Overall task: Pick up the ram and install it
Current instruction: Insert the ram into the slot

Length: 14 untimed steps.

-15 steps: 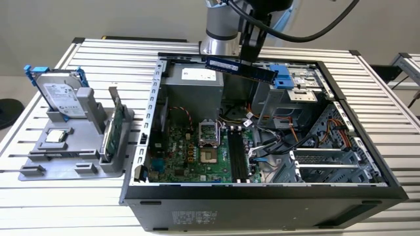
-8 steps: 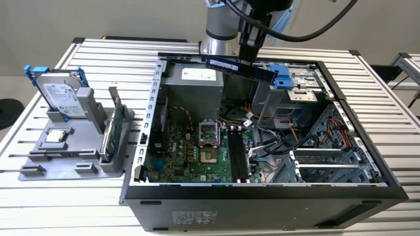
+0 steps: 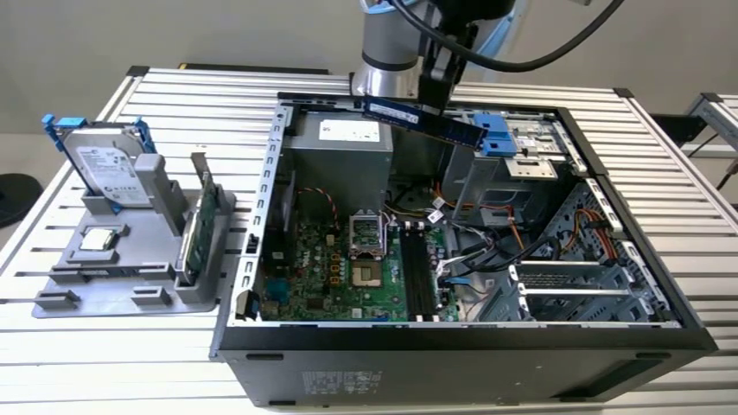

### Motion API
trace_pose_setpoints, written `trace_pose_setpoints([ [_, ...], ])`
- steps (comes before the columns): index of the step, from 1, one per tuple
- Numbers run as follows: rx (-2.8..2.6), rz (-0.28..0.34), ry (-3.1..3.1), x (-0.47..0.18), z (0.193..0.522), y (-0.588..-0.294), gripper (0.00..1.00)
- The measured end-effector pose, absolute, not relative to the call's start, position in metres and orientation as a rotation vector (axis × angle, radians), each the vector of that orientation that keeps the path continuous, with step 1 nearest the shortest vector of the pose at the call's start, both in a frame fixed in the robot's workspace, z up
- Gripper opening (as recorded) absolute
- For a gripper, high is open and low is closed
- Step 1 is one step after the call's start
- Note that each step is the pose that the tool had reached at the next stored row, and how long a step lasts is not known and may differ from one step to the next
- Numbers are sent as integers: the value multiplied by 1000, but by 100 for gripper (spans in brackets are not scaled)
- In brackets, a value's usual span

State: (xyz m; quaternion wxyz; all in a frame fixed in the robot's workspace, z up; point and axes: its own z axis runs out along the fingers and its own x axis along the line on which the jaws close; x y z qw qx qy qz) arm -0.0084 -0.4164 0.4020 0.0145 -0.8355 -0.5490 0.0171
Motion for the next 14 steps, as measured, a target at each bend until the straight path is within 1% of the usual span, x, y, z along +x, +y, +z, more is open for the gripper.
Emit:
trace_pose_setpoints([
  [14,-2658,52,-1616,-8,402,-416,0],
])
